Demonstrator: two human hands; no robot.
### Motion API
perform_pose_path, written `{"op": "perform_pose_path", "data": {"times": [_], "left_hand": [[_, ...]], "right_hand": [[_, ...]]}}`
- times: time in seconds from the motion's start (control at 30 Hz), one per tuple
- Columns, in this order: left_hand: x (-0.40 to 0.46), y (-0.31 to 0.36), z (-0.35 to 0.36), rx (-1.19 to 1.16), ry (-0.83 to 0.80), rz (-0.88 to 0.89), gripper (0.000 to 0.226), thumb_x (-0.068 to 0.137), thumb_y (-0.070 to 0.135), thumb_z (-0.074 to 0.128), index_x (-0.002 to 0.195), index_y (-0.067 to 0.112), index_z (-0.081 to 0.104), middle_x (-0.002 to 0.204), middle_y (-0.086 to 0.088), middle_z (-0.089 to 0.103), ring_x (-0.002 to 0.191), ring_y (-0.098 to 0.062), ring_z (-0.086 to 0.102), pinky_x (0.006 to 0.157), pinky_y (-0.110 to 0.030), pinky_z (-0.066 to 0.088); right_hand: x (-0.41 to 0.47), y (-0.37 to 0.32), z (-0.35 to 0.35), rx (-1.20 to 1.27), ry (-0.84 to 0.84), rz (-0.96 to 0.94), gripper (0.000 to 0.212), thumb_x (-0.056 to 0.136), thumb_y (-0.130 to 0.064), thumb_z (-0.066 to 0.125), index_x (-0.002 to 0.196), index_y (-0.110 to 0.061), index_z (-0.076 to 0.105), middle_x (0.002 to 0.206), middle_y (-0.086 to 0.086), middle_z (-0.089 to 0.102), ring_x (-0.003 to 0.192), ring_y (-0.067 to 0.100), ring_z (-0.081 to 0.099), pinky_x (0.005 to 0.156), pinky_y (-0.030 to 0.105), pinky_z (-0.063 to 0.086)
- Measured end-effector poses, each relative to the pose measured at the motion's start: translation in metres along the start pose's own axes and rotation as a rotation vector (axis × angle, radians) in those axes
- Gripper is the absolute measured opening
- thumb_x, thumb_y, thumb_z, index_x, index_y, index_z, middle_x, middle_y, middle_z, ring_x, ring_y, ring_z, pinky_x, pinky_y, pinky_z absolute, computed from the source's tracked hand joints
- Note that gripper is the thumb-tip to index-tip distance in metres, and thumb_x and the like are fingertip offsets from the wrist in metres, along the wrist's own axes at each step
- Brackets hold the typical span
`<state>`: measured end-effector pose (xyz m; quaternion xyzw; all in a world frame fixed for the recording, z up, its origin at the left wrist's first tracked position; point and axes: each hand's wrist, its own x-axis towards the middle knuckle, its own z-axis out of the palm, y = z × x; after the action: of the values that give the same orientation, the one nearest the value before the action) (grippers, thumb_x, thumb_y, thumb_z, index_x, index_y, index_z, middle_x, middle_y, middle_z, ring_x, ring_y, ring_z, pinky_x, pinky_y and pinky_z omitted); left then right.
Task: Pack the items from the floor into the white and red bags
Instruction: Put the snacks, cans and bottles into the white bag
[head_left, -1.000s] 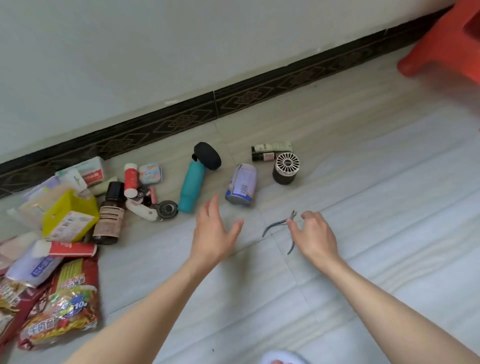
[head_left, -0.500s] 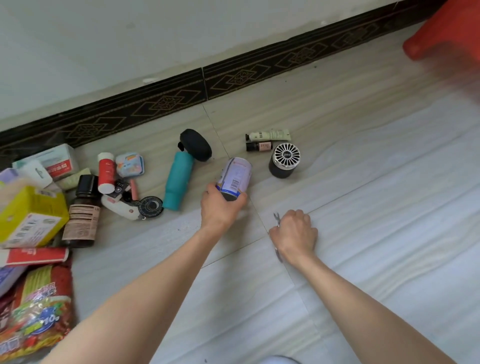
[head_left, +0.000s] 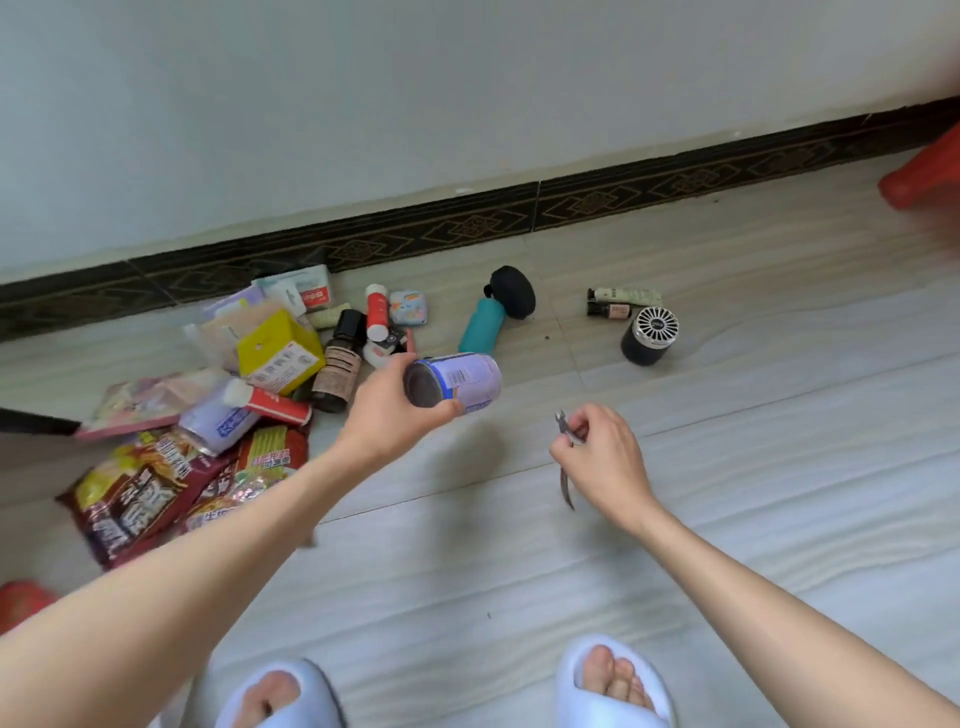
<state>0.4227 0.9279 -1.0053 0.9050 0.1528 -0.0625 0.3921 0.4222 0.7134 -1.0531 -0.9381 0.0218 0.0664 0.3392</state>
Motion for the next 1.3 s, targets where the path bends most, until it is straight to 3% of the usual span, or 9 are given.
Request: {"op": "perform_pose_path", "data": {"times": [0.17,0.33,0.57,0.67,0.8,0.93,1.1,1.2,1.3], "left_hand": [[-0.06,0.002,-0.099,0.047,0.177,0.082,0.064,0.069,0.031,0.075,0.124,0.015,0.046,0.117,-0.004,0.056,0.105,-0.017,0.052,0.08,-0.022,0.036],[-0.14,-0.003,-0.187,-0.045,0.346,0.071,0.063,0.067,0.036,0.075,0.122,0.024,0.046,0.114,0.0,0.056,0.105,-0.015,0.051,0.082,-0.024,0.038],[-0.262,-0.064,-0.263,-0.202,0.606,-0.099,0.054,0.069,0.032,0.076,0.116,0.023,0.052,0.102,0.007,0.057,0.095,-0.008,0.053,0.075,-0.018,0.036],[-0.313,-0.112,-0.273,-0.313,0.705,-0.242,0.049,0.07,0.032,0.076,0.112,0.022,0.052,0.101,0.007,0.057,0.093,-0.01,0.054,0.071,-0.02,0.037],[-0.374,-0.171,-0.259,-0.478,0.861,-0.395,0.036,0.06,0.028,0.078,0.079,0.018,0.049,0.074,0.003,0.052,0.068,-0.015,0.05,0.056,-0.024,0.036],[-0.402,-0.223,-0.233,-0.601,0.953,-0.604,0.052,0.063,0.022,0.082,0.101,0.015,0.048,0.093,0.0,0.059,0.083,-0.015,0.057,0.059,-0.016,0.039],[-0.414,-0.243,-0.184,-0.655,0.988,-0.623,0.049,0.067,0.004,0.079,0.103,0.012,0.046,0.088,0.002,0.06,0.075,-0.003,0.059,0.058,-0.004,0.045],[-0.422,-0.247,-0.148,-0.608,0.934,-0.656,0.055,0.065,0.002,0.08,0.107,0.016,0.047,0.089,0.005,0.062,0.07,0.008,0.062,0.061,-0.005,0.045],[-0.423,-0.25,-0.123,-0.376,0.858,-0.677,0.059,0.06,0.013,0.084,0.109,0.02,0.052,0.1,0.0,0.058,0.086,-0.008,0.059,0.076,-0.02,0.045]], "right_hand": [[-0.05,-0.099,-0.032,0.005,0.007,-0.341,0.01,0.072,-0.009,0.06,0.076,-0.011,0.052,0.079,0.0,0.049,0.083,0.023,0.049,0.072,0.035,0.039],[-0.102,-0.204,-0.062,-0.105,-0.065,-0.658,0.009,0.077,-0.014,0.059,0.084,-0.011,0.055,0.085,0.0,0.052,0.088,0.022,0.048,0.075,0.033,0.039],[-0.18,-0.319,-0.037,-0.134,-0.22,-0.894,0.012,0.074,-0.015,0.059,0.078,-0.019,0.049,0.081,-0.003,0.047,0.085,0.024,0.05,0.072,0.034,0.04],[-0.217,-0.346,0.004,-0.13,-0.349,-0.873,0.011,0.074,-0.016,0.059,0.077,-0.018,0.049,0.082,0.0,0.052,0.079,0.02,0.048,0.068,0.03,0.038],[-0.263,-0.365,0.069,-0.246,-0.642,-0.934,0.012,0.073,-0.018,0.06,0.074,-0.017,0.048,0.083,0.004,0.057,0.079,0.024,0.051,0.063,0.03,0.036],[-0.291,-0.375,0.128,-0.287,-0.839,-0.926,0.012,0.075,-0.017,0.062,0.077,-0.017,0.051,0.091,0.009,0.063,0.083,0.026,0.055,0.066,0.029,0.037],[-0.286,-0.355,0.178,-0.176,-0.926,-0.619,0.006,0.075,-0.012,0.063,0.076,-0.013,0.057,0.075,0.001,0.057,0.071,0.016,0.051,0.059,0.027,0.037],[-0.27,-0.33,0.195,-0.154,-0.914,-0.491,0.01,0.075,-0.011,0.06,0.069,-0.013,0.053,0.066,-0.002,0.053,0.065,0.014,0.049,0.057,0.025,0.036],[-0.263,-0.311,0.202,-0.137,-0.917,-0.439,0.008,0.078,-0.013,0.058,0.074,-0.013,0.052,0.07,-0.001,0.054,0.071,0.016,0.049,0.06,0.028,0.036]]}}
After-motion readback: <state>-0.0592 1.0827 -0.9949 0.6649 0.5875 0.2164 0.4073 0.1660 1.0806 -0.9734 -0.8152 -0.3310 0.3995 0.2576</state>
